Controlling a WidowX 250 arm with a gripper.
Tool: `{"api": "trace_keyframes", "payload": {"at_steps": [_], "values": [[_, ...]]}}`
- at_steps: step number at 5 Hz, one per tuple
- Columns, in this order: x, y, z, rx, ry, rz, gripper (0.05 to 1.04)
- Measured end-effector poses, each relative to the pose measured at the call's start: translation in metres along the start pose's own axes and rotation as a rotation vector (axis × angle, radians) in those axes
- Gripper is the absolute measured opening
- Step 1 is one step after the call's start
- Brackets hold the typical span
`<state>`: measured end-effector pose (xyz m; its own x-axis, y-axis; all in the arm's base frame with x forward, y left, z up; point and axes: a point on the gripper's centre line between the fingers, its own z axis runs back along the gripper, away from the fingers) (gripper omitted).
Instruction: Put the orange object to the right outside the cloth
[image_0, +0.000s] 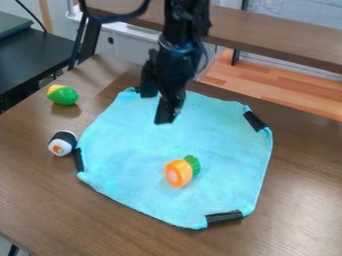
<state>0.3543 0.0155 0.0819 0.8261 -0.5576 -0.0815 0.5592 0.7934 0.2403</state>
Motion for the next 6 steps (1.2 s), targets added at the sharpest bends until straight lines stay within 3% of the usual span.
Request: {"api": "trace_keyframes", "payload": {"at_steps": [1,2,3,6], "values": [[0.009,-0.018,-0.01,-0.047,0.014,0.01,1.001],[0.015,-0.032,-0.021,-0.131,-0.005,0.006,1.001],[0.016,-0.036,-0.025,-0.182,-0.031,0.02,1.001],[0.021,-0.061,-0.042,-0.154,-0.014,-0.013,1.001]]}}
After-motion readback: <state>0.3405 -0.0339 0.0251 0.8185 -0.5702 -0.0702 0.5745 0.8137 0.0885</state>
